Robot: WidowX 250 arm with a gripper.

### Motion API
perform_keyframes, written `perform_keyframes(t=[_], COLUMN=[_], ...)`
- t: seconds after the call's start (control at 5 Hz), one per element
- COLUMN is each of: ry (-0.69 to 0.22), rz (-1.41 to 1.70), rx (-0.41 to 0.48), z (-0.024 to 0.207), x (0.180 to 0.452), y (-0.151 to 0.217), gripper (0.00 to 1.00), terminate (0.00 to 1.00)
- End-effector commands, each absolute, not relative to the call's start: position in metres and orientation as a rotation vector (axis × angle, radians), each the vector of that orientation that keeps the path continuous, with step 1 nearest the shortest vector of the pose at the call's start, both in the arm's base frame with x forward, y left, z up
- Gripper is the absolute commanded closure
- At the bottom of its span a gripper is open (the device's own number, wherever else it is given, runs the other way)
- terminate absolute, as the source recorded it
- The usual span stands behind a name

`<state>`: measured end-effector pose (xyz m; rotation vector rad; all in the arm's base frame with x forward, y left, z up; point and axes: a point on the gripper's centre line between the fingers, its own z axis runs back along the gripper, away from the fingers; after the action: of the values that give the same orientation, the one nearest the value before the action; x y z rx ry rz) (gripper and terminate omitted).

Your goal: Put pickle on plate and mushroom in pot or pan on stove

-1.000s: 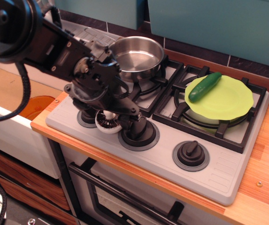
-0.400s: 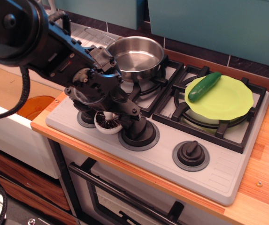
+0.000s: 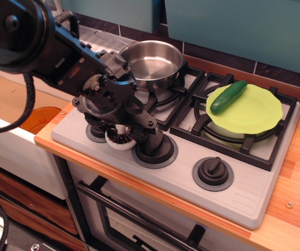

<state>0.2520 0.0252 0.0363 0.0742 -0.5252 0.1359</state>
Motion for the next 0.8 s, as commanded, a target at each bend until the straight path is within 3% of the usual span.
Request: perform_keyframes(t=[0.0, 0.2, 0.6], ry=[-0.542, -0.531, -0.463], rz=[0.140, 0.142, 0.148], rx=[0.072, 0.078, 0.102], z=[0.047, 0.054, 0.096], x=[0.261, 0.260, 0.259], y=[0.023, 0.023, 0.024], gripper=[1.00, 1.00, 1.00], terminate=[0.00, 0.00, 0.00])
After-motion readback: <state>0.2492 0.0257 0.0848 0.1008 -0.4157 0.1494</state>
